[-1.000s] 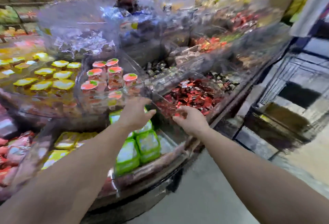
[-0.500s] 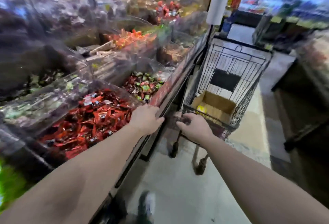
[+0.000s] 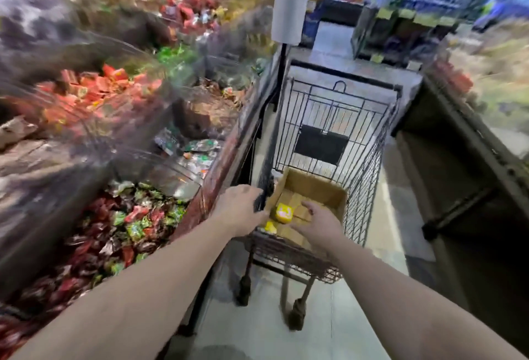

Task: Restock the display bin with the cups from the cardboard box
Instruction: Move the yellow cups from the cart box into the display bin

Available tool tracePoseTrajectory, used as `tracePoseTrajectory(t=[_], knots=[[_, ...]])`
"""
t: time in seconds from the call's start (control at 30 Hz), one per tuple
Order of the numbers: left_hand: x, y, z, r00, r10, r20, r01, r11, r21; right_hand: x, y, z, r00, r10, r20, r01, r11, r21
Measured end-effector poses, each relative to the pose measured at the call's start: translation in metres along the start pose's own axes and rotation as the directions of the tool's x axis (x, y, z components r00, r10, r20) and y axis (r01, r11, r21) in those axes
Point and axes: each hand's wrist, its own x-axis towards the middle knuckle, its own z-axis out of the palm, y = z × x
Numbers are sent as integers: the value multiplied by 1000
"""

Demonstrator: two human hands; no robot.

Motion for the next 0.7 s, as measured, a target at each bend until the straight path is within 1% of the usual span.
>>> tracePoseTrajectory(t=[0.1, 0.2, 0.3, 0.43, 0.53, 0.63, 0.7], knots=[[43, 3, 20, 997, -46, 56, 50, 996, -69, 54, 16, -7, 999, -38, 34, 38, 999, 0], [84, 2, 49, 984, -137, 112, 152, 978, -141, 112, 37, -14, 994, -61, 91, 64, 997, -32], [122, 5, 84, 951, -253, 179, 287, 937, -201, 178, 68, -17, 980, -44, 195, 52, 998, -35], [152, 20, 123, 868, -423, 259, 485, 834, -262, 251, 97, -19, 923, 4, 384, 43, 993, -112], [167, 25, 148, 792, -535, 294, 609, 731, -308, 294, 107, 9, 867, 29, 497, 64, 984, -168], [177, 24, 167, 729, -624, 282, 680, 612, -405, 320, 104, 50, 804, 48, 593, 78, 980, -184], [182, 17, 182, 703, -660, 266, 696, 558, -452, 330, 95, 77, 772, 67, 633, 68, 980, -186]])
